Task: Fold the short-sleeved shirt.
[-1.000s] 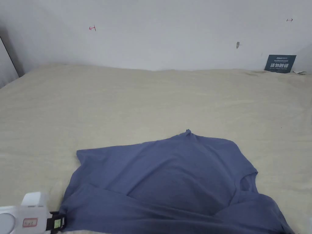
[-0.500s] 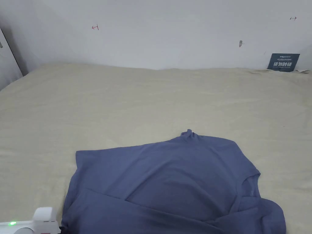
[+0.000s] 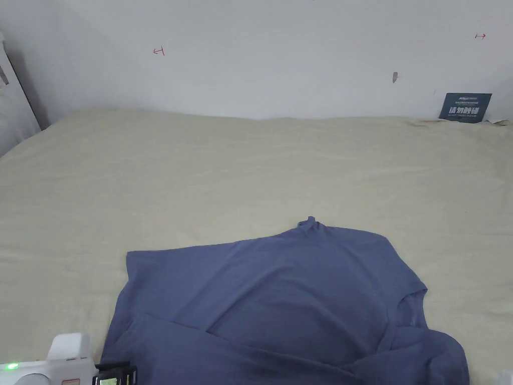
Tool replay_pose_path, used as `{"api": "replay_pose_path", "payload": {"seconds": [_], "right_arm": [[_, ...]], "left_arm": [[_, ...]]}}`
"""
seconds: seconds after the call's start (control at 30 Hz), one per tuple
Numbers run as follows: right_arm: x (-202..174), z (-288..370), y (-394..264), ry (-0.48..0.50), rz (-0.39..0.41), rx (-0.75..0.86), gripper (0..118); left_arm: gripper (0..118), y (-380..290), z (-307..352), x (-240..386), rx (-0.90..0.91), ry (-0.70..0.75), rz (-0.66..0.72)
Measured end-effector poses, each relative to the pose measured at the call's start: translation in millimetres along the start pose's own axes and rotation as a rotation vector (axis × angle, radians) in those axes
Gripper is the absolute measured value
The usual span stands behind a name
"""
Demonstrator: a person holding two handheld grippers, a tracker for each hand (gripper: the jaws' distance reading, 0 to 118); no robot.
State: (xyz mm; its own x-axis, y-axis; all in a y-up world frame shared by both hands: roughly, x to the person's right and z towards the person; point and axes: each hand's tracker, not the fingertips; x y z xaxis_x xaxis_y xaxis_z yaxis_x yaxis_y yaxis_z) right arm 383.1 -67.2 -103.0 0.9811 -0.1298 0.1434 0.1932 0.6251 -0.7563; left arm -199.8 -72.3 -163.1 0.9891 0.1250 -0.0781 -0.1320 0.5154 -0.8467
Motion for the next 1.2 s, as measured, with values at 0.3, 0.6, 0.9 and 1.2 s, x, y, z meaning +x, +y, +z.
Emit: {"api": "replay_pose_path", "payload": {"seconds": [0.3, 0.6, 0.9, 1.2], "right_arm": [[-36.5, 44.2, 64.9, 0.035, 0.076, 0.284, 101], [-89.6, 71.9, 101.8, -0.021, 0.144, 0.564, 103], [-108.0, 72.2, 106.7, -0.048, 0.148, 0.706, 93], [-105.9, 64.3, 96.6, -0.067, 0.156, 0.757, 0]], "left_arm": [[106, 52.5, 62.6, 37.8, 0.307, 0.004, -0.092], [105, 85.3, 86.7, 71.6, 0.608, 0.049, -0.116], [67, 83.7, 77.3, 97.6, 0.778, 0.084, -0.176], [0, 76.7, 64.7, 101.6, 0.774, 0.076, -0.151]]}}
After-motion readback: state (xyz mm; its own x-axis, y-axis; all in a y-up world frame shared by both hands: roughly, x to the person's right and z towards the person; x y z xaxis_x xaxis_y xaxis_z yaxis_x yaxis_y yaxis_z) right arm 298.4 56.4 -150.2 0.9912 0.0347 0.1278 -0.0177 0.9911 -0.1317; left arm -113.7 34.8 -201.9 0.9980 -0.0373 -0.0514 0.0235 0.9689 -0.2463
